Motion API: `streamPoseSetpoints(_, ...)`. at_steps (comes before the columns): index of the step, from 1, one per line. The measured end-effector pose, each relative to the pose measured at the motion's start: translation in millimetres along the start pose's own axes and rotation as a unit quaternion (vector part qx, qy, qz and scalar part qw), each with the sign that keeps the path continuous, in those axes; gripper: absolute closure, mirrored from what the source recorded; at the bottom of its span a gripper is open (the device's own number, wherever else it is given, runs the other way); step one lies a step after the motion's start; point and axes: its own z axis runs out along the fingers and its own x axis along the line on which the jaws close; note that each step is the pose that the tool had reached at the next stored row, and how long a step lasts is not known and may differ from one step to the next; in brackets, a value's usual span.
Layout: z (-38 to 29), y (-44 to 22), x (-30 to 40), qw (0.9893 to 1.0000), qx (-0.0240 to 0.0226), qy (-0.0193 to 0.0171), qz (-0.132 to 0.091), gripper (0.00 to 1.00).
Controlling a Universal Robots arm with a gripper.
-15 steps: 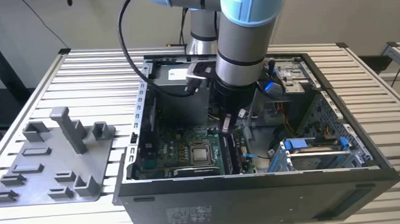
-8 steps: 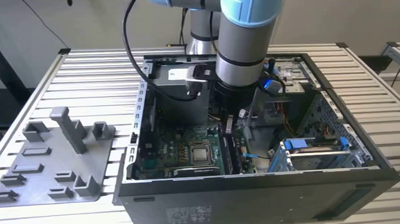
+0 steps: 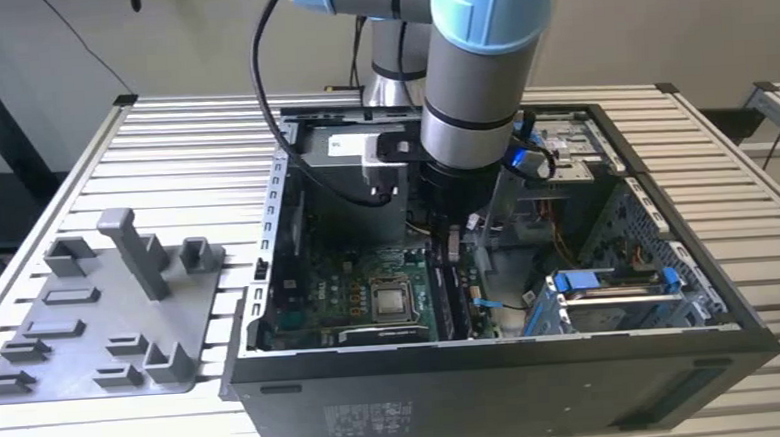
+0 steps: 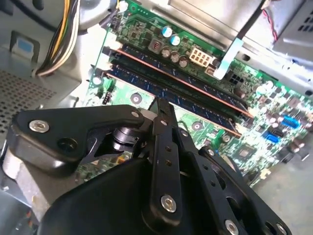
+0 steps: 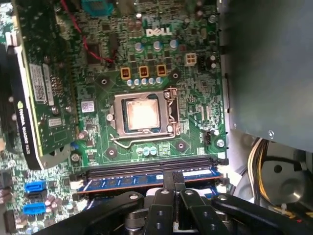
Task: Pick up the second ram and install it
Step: 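Press down the second ram until it locks into place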
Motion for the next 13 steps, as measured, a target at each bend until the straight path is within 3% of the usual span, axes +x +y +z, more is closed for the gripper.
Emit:
streamPoseSetpoints(3,0.0,0.0,0.0,0.9997,-0.001,0.0,-0.025,0.89)
streamPoseSetpoints(7,0.0,-0.3,0.0,0.9997,-0.0011,-0.0001,-0.026,0.89)
streamPoseSetpoints(10,0.1,-4.4,0.2,0.9997,-0.002,0.0,-0.026,0.89)
streamPoseSetpoints(13,-0.2,-8.0,4.9,0.9997,-0.0037,0.0002,-0.026,0.89)
